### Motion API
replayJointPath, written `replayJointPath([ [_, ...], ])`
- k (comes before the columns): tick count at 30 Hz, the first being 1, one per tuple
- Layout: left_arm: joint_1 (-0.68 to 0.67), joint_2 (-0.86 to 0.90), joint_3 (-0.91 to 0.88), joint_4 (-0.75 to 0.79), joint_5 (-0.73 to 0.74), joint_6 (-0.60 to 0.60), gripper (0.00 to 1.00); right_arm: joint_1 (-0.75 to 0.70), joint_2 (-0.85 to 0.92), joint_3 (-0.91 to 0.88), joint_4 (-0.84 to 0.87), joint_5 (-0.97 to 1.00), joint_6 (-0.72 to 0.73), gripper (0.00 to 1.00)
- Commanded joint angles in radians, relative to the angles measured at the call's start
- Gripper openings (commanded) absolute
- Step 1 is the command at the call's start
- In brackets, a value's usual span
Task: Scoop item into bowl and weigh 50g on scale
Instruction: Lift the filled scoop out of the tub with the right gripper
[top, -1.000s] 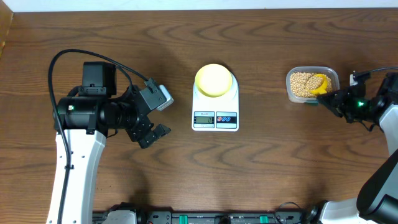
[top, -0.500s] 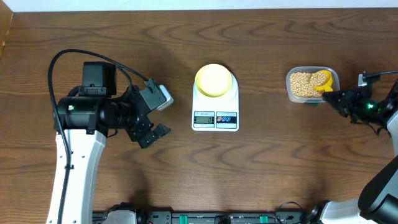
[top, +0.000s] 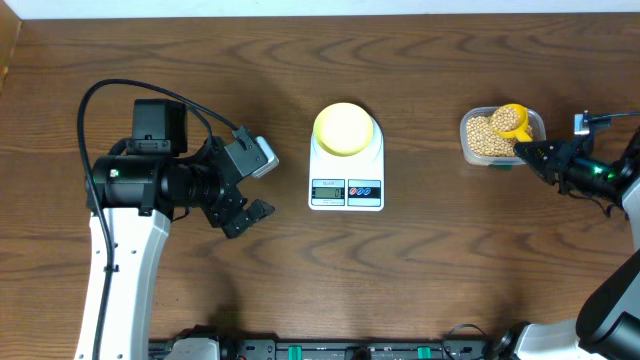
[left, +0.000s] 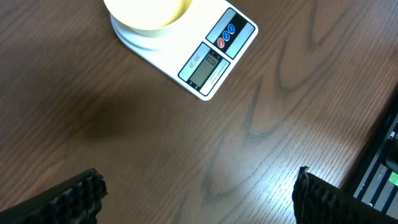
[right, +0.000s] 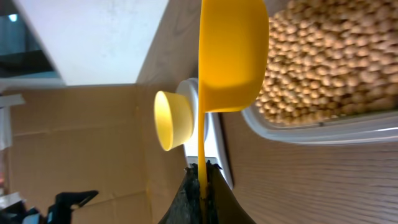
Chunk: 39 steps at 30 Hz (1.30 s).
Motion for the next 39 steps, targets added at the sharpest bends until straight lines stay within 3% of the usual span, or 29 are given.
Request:
replayJointPath([
  [1,0.005,0.003,0.005,-0.003,0.008,0.01,0.98,0.001,0.01,-0.006,0.0,-0.108,-0.007,0.01],
  [23,0.005,0.003,0.005,-0.003,0.008,0.01,0.98,0.185,0.01,-0.006,0.014,-0.16,0.039,0.01],
  [39,0.005,0.003,0.005,-0.003,0.008,0.01,0.98,0.34,0.01,-0.006,0.243,-0.161,0.307,0.01],
])
